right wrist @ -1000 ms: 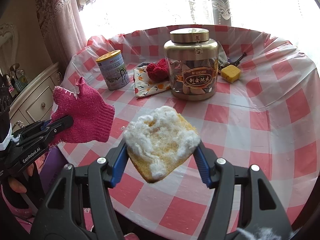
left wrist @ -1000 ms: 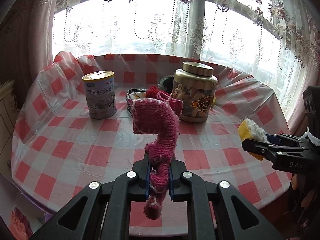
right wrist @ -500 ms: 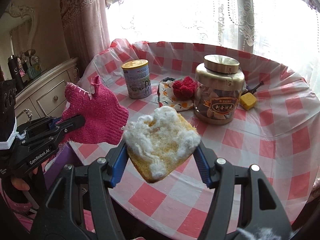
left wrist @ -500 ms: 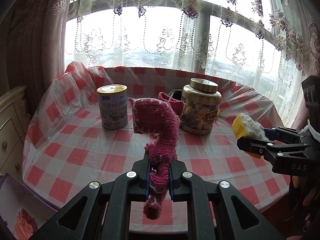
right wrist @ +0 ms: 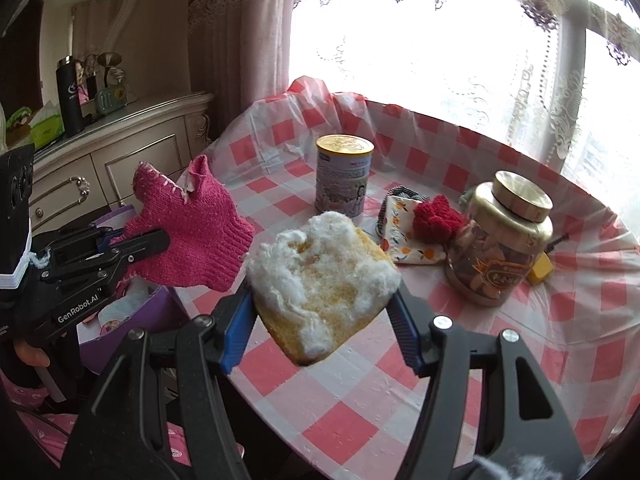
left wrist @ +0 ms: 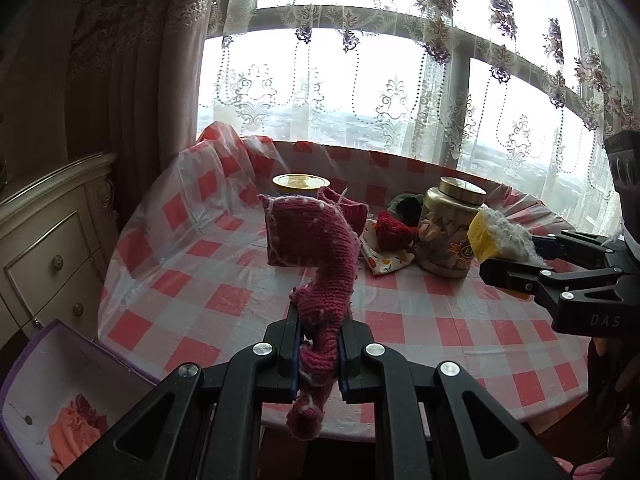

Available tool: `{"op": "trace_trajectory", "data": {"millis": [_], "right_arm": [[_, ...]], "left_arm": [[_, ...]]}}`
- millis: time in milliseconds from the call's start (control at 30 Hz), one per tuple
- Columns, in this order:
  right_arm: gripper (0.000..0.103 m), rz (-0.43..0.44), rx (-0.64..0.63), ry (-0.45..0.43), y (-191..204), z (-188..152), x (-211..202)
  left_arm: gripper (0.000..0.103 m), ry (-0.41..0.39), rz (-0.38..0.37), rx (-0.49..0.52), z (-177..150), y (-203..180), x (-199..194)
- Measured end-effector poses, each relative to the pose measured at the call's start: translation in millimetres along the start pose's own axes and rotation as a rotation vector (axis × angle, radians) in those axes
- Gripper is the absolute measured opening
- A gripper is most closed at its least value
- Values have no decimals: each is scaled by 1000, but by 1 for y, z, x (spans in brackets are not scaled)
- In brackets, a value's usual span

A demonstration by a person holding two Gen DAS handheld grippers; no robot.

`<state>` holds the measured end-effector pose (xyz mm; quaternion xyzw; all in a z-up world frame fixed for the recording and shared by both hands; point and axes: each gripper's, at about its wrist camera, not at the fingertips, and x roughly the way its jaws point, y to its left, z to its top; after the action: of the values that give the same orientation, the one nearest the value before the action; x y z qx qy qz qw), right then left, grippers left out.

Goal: Organize soft objects
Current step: 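Carry glove and sponge to the white box and release both tools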

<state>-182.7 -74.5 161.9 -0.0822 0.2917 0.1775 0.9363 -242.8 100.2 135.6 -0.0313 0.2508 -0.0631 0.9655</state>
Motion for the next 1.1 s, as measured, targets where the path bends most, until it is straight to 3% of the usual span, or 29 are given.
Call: {"op": "trace_trajectory", "data": {"millis": [600,1000,1067,1100], "right_arm": [[65,208,-415,33,154,13,41],[66,470,-604,136,259,10,87],[71,533,-605,156,270,7,92],[72,564,-600,171,274,5,95]], "left_arm": [[15,-19,197,-239,-41,110,-43],[16,-12,472,-346,-65,194,-75],[25,0,509,-360,-70,204,-80],[39,5,528,-374,-72,209,-82]]}}
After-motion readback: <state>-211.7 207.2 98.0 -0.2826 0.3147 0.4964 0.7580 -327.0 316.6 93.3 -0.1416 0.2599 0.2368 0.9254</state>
